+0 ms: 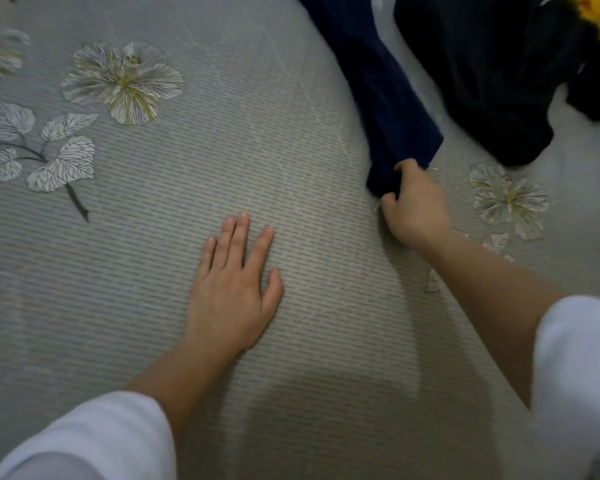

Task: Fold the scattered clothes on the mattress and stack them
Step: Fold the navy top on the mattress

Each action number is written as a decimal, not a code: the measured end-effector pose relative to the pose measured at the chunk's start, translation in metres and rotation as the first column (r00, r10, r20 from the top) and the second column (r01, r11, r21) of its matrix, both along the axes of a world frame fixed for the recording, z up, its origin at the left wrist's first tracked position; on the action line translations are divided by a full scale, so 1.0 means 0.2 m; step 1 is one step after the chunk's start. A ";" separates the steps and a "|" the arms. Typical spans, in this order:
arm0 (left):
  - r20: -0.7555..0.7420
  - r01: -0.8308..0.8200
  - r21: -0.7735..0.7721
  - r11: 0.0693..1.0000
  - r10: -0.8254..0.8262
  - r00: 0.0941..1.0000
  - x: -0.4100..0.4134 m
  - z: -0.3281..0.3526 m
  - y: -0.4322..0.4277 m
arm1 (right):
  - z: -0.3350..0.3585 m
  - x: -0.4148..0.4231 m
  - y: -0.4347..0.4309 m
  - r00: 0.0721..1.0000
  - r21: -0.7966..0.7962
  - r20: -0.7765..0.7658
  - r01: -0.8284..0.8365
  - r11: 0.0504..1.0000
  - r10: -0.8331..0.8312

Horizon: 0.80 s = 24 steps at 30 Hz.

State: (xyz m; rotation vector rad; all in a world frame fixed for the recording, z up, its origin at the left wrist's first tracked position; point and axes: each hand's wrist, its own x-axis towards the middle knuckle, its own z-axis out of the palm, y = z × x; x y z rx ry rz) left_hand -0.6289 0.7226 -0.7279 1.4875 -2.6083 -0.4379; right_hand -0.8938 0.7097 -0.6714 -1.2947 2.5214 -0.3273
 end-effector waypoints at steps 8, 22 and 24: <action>0.056 0.025 0.224 0.974 -0.039 0.998 0.03 0.08 0.00 | 0.13 0.22 0.44 0.909 0.247 0.407 -0.208 0.947 0.093; 0.084 0.576 0.054 0.816 -0.579 0.811 0.04 0.24 0.56 | 0.28 0.52 1.46 0.752 0.772 0.612 -0.635 0.021 0.243; 0.083 0.585 0.193 0.788 -0.607 0.791 0.05 0.29 0.66 | 0.27 0.50 1.52 0.753 0.792 0.600 -0.607 -0.066 0.271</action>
